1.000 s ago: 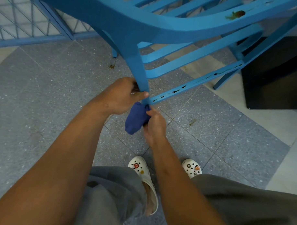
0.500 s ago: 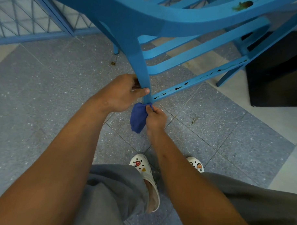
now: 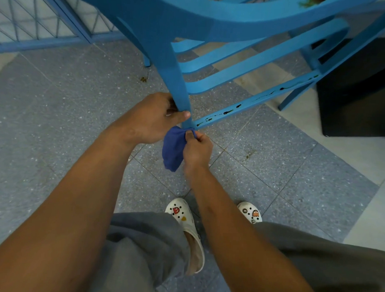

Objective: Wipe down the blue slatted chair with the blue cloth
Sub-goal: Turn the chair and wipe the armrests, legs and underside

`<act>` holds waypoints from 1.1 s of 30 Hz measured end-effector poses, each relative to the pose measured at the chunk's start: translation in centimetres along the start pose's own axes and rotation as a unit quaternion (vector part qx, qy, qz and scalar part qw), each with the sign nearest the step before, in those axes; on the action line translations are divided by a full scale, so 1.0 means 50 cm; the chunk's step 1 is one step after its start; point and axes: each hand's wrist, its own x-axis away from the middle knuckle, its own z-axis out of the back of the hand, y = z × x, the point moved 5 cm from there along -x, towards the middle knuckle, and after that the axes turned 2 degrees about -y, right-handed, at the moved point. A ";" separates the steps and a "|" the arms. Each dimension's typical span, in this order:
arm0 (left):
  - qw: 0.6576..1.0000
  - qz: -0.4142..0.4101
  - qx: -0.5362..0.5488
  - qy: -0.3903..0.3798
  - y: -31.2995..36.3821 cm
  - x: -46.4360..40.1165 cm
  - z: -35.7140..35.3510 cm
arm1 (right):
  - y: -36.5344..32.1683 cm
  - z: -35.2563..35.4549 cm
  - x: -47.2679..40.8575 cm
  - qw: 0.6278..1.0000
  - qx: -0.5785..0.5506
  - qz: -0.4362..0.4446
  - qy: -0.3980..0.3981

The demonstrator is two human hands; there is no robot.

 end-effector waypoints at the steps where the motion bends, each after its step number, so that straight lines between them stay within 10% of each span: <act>1: 1.000 -0.001 -0.005 -0.001 0.001 0.001 0.001 | 0.008 0.002 -0.011 1.000 0.008 -0.020 0.006; 12: 0.998 -0.014 -0.066 0.021 -0.002 -0.009 -0.018 | 0.114 0.008 -0.135 0.977 -0.021 -0.213 -0.020; 33: 0.993 0.023 -0.109 0.027 0.003 -0.009 -0.014 | 0.009 0.010 -0.027 0.978 -0.009 -0.151 -0.144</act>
